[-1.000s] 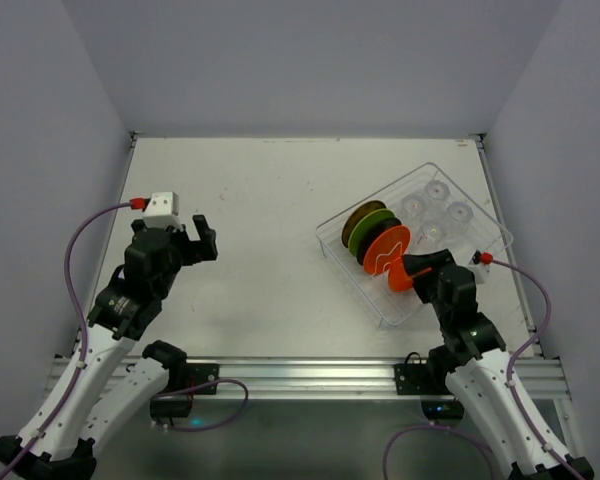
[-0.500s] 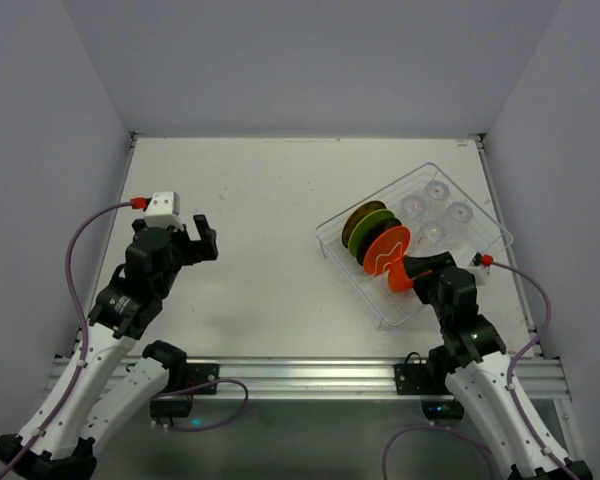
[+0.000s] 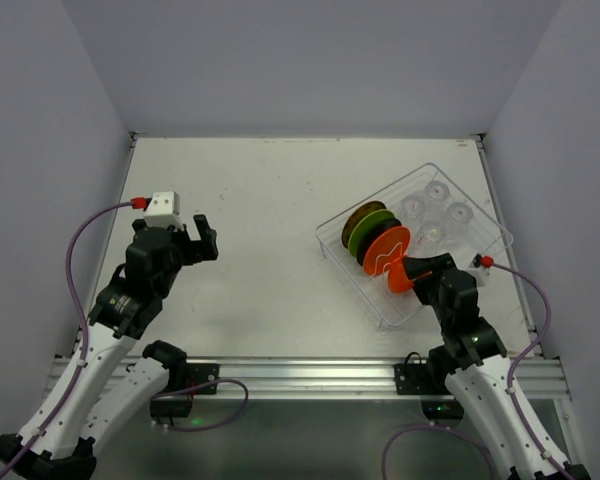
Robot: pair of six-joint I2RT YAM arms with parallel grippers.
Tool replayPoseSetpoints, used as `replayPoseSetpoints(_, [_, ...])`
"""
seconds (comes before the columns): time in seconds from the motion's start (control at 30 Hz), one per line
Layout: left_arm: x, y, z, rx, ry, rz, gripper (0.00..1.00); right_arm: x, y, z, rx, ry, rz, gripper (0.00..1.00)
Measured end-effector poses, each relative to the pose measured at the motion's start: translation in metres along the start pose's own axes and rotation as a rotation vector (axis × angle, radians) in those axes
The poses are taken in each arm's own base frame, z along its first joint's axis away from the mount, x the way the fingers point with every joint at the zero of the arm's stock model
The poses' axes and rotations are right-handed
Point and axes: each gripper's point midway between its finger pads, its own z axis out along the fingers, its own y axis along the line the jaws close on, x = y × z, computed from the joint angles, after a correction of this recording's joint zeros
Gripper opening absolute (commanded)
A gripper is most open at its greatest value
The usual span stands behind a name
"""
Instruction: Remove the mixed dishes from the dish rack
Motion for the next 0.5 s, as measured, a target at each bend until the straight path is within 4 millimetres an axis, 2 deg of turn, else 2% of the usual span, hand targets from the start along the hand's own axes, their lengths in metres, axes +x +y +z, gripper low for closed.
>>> replayPoseSetpoints(0.5, [-0.0001,-0.0001,-0.0001,0.000,0.000,0.000,1.00,0.0008,0.0016,-0.0034,-0.031,0.000,0.014,0.55])
